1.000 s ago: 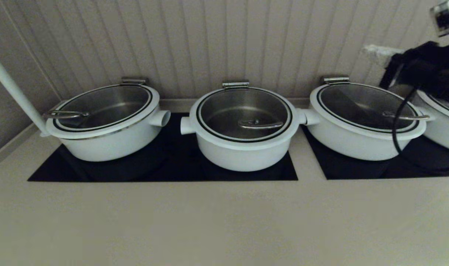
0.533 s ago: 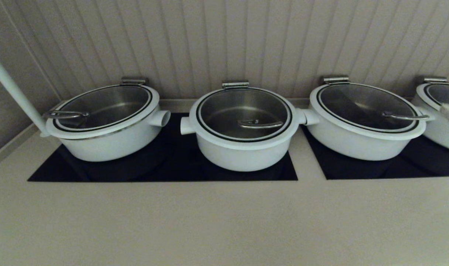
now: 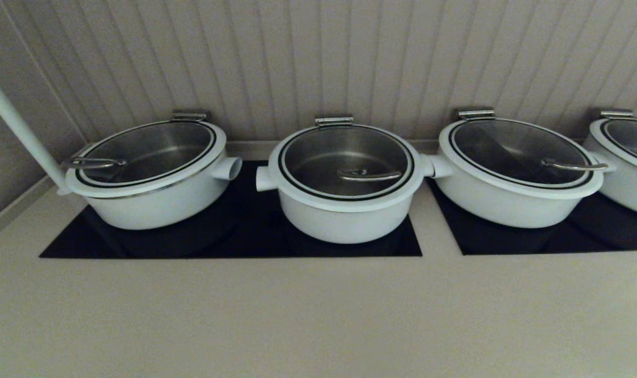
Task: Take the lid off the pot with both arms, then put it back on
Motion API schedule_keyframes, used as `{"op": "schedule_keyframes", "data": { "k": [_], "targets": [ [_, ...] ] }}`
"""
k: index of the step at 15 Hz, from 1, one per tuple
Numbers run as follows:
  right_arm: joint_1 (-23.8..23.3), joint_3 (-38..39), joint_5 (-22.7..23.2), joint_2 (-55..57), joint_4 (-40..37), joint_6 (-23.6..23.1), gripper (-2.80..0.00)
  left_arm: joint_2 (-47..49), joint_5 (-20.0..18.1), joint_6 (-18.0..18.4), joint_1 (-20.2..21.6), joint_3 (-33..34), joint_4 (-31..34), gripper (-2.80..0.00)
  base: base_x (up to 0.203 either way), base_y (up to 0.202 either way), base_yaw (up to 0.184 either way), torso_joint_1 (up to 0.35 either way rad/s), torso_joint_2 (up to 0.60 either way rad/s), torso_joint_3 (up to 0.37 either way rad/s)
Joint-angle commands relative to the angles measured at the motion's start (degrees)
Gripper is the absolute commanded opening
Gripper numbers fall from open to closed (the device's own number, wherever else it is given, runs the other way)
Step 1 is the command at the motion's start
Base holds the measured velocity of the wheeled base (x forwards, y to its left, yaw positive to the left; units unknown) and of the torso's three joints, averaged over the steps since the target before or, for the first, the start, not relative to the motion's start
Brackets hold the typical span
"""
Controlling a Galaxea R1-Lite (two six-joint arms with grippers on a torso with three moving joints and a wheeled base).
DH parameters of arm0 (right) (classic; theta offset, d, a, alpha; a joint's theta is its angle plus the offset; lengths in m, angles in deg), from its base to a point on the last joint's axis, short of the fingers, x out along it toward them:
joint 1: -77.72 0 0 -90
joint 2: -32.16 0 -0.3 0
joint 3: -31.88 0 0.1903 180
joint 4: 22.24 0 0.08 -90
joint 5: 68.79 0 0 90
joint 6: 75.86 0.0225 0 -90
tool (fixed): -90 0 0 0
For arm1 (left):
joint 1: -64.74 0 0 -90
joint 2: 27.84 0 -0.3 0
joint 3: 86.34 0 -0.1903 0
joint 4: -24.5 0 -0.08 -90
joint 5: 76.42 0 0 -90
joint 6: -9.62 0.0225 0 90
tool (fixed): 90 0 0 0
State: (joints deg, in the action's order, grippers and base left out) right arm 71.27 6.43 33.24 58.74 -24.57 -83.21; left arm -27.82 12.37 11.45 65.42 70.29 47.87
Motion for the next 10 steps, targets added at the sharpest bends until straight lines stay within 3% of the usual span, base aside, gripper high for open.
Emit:
{"op": "schedule_keyframes", "data": {
  "k": [1,2,4,7,10],
  "targets": [
    [0.0,1.5,-5.5,-11.6,-10.9,-2.6,-2.80,0.0,0.0,0.0,0.0,0.0,0.0,-2.80,0.000,0.000,0.000,0.000,0.00,0.000],
    [0.0,1.7,-8.2,-11.2,-17.6,-3.0,-2.80,0.0,0.0,0.0,0.0,0.0,0.0,-2.80,0.000,0.000,0.000,0.000,0.00,0.000],
    [0.4,1.7,-8.8,-10.7,-23.1,-2.4,-2.80,0.0,0.0,0.0,0.0,0.0,0.0,-2.80,0.000,0.000,0.000,0.000,0.00,0.000],
    [6.1,1.6,-8.6,-14.3,-23.2,-2.5,-2.80,0.0,0.0,0.0,0.0,0.0,0.0,-2.80,0.000,0.000,0.000,0.000,0.00,0.000],
    [6.5,1.5,-8.7,-22.7,-23.3,-0.8,-2.80,0.0,0.0,0.0,0.0,0.0,0.0,-2.80,0.000,0.000,0.000,0.000,0.00,0.000]
  ]
}}
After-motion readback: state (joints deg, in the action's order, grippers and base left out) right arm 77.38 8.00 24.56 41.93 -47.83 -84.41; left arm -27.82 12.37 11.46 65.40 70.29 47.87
